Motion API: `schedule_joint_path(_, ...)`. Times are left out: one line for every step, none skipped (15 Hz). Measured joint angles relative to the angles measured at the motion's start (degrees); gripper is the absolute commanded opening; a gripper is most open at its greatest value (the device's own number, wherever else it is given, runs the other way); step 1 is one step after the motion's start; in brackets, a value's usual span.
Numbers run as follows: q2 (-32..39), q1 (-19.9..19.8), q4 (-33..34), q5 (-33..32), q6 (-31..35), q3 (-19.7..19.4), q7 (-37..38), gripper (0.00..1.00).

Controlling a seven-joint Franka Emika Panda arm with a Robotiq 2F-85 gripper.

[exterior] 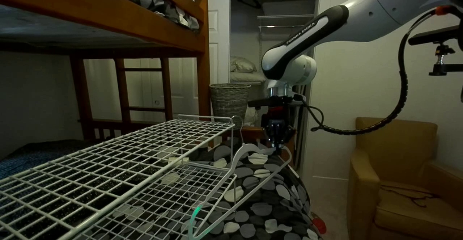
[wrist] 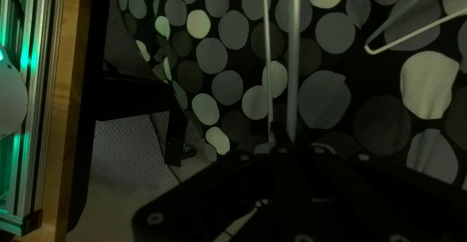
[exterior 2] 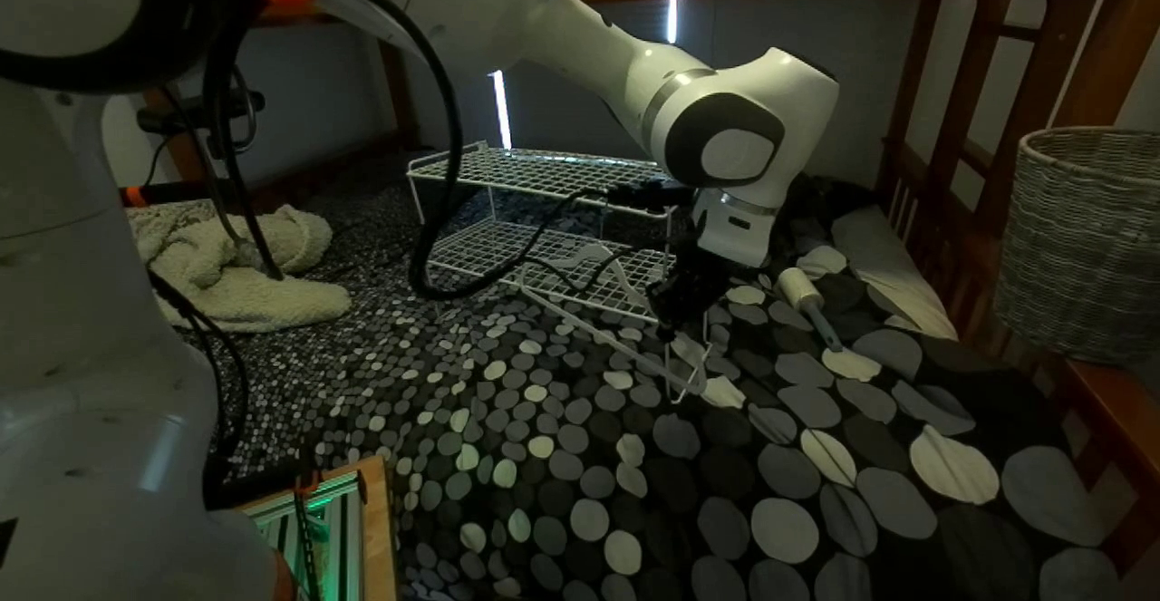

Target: Put the hang wire on the bed

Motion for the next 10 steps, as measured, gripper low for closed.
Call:
schedule_joint_path(-0.4,-0.2,0.0,-0.6,-1.3,-0.1,-1.6,0.01)
schedule_joint_path(-0.6,-0.3,0.0,-1.3,-2.8,-0.1,-3.3,0.01)
schedule_joint_path(-0.9,-0.5,0.0,-1.8,-4.2,-0.1,-5.0,0.01)
schedule_joint_path(-1.0,-0.7,-0.1,-2.3,-5.3,-0.1,-6.5,0.01)
schedule_joint_path(-1.2,-0.8,-0.3,-2.7,-5.9,-0.2,-7.7,0.01)
schedule_joint_path(-1.2,-0.9,-0.6,-3.1,-6.4,-0.2,-8.7,0.01)
schedule_joint_path(-1.3,-1.0,-1.0,-3.5,-6.8,-0.2,-9.7,0.01)
schedule_joint_path(-1.3,-1.1,-1.4,-3.8,-7.3,-0.3,-10.3,0.01)
schedule_joint_path(-1.3,-1.2,-1.8,-4.1,-7.9,-0.3,-10.6,0.01)
schedule_joint_path(-1.2,-1.3,-2.1,-4.4,-8.8,-0.4,-10.5,0.01)
